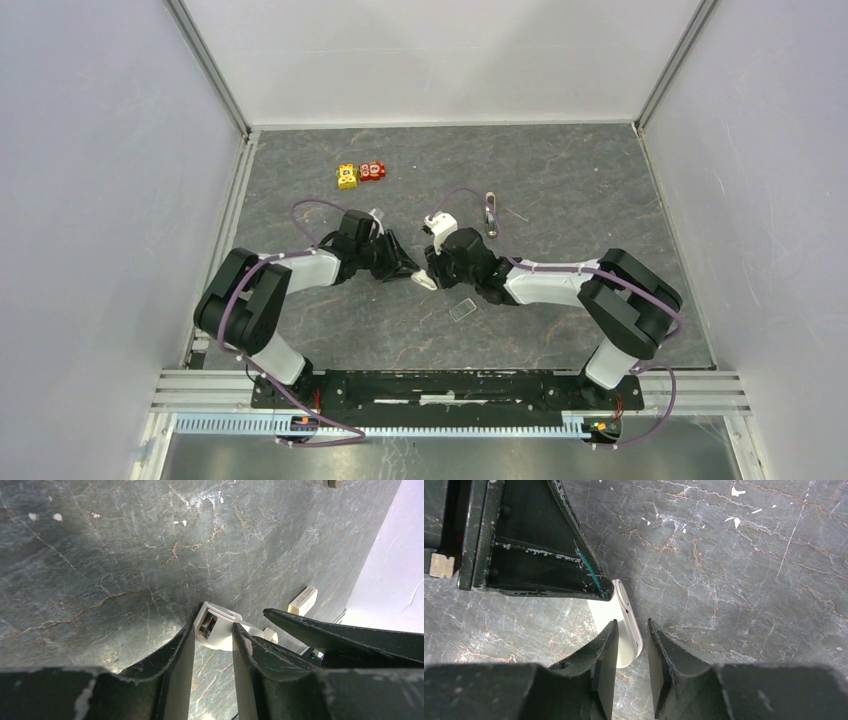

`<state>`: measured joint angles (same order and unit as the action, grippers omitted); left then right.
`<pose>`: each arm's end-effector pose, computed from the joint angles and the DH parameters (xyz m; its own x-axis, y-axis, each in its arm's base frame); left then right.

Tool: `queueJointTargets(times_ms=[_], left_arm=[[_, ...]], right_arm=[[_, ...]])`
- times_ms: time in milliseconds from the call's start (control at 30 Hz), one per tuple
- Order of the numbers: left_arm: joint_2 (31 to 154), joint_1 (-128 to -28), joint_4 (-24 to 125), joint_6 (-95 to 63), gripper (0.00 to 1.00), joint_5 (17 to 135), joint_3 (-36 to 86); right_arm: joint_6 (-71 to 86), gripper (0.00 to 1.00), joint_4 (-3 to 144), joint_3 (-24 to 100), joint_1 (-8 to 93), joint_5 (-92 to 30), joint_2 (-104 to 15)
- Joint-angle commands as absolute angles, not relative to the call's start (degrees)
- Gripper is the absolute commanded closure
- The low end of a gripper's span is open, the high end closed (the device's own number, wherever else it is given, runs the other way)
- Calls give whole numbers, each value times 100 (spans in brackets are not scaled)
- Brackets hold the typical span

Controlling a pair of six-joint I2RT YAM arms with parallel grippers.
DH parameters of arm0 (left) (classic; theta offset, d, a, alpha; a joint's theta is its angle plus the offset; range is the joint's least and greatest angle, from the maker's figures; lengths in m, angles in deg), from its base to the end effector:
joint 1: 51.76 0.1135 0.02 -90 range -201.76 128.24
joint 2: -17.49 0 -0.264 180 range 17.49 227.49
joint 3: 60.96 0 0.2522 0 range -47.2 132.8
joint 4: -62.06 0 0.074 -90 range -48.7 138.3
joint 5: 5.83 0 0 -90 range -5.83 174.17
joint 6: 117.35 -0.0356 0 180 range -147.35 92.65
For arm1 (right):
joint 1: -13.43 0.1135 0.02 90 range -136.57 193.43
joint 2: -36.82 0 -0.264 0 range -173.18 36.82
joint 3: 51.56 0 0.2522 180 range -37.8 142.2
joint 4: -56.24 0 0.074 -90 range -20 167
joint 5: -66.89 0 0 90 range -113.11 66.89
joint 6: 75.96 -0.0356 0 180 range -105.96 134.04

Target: Load the staples into the stapler

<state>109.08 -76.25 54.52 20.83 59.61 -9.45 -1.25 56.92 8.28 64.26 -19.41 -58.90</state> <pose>0.2596 -0.1345 0.1364 -0.9192 -0.3261 -0.2206 -0.0796 0.7027 -0.7071 0.2157 0.2611 0.1631 -0.5583 -0.2686 -0.7849 -0.6155 0.7685 0.1747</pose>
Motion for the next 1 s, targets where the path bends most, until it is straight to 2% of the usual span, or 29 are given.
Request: queueJointTargets(times_ms=[0,367,500,600,767,967], left_arm=[[11031,-7743,5718,2239,61,5983,-1053],[11090,-7779,5753,2295,65,6056,-1050],[11035,-7768,5413,2222,65,6033,-670],[10746,-7694,4596,1924,65,6269,-141],[9908,-7433,3239,1325,58,7108,494],[8615,-7027,2704,880,43,7353,393]], right_arm=[[-204,67,6032,267,6432,-1812,-6130],[-287,68,5587,-297,6463,-1777,-5913],[-110,66,5900,226,6463,-1827,-5757],[241,62,6425,873,6456,-1738,-5598],[442,56,6728,1254,6465,-1898,-5286],[532,50,6966,1491,6560,-2078,-5344]])
